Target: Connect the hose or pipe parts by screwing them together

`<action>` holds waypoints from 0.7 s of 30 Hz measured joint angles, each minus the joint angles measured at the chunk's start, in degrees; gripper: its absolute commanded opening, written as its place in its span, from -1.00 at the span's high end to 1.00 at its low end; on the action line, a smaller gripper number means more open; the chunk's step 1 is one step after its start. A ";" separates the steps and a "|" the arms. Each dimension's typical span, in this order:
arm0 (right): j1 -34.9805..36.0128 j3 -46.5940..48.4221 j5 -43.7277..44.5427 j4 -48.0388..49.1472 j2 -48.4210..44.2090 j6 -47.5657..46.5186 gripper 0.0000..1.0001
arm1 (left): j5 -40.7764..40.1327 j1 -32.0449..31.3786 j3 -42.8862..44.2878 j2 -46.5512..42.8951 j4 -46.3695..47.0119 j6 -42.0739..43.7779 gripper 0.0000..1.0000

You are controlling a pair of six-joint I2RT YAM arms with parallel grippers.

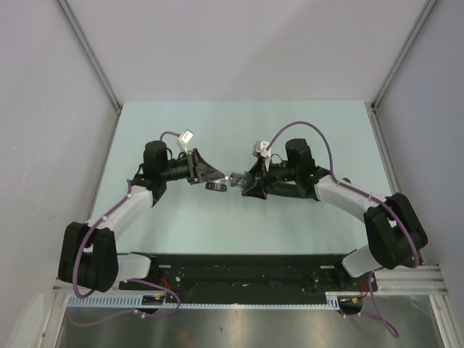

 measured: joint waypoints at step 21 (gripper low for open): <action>-6.91 3.08 -15.08 9.75 4.33 23.50 -1.00 | -11.30 -7.65 -3.54 -12.96 1.81 28.48 0.99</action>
